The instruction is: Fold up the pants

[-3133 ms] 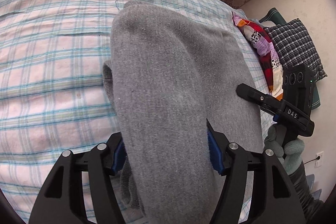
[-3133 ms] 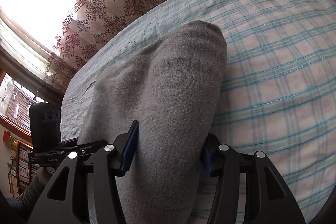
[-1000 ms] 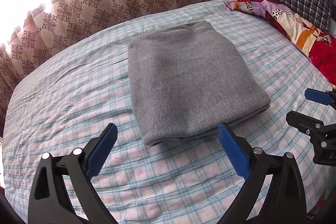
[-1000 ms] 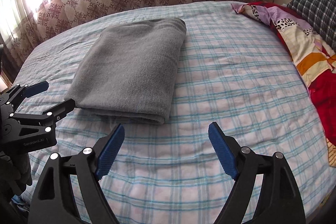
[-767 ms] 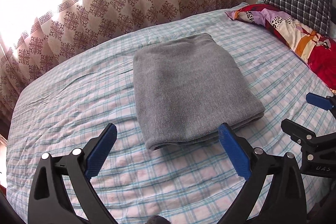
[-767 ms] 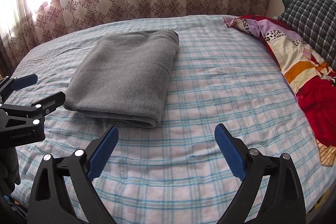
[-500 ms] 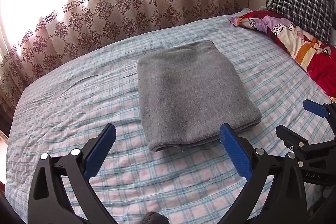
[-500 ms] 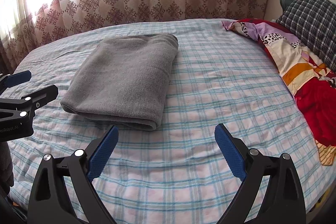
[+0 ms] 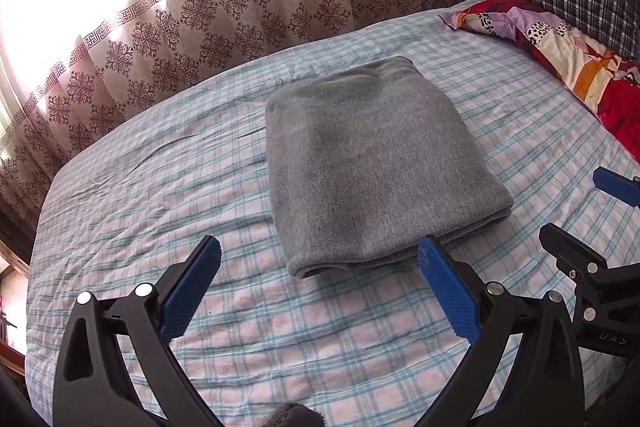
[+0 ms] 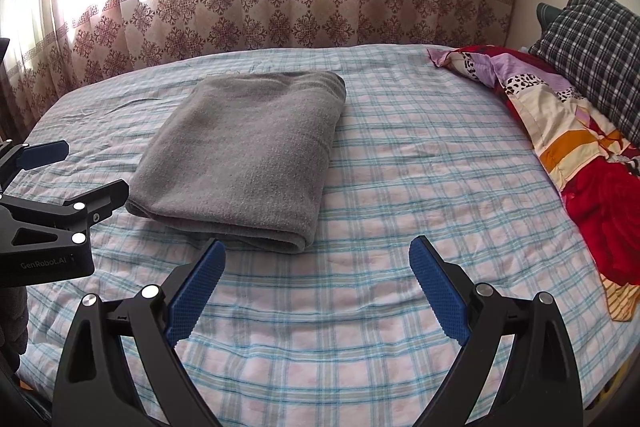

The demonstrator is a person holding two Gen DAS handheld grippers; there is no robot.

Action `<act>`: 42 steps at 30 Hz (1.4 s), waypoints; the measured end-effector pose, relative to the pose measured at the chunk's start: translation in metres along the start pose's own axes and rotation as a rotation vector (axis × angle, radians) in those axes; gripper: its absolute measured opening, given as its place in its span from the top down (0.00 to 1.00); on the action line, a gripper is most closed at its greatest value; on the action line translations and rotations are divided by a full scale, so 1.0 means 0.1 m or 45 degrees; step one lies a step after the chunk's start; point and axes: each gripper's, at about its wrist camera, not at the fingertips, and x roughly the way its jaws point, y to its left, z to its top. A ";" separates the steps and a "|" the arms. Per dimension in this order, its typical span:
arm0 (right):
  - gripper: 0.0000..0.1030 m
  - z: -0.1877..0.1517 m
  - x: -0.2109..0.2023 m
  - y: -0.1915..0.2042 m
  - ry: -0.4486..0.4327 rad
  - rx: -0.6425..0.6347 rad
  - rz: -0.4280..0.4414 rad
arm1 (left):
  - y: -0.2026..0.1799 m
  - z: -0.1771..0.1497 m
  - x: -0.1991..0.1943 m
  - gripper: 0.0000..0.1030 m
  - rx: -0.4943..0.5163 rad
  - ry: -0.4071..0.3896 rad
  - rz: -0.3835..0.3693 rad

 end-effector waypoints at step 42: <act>0.10 -0.03 0.05 0.02 0.005 -0.010 -0.019 | 0.00 -0.04 0.06 0.03 0.033 0.008 -0.012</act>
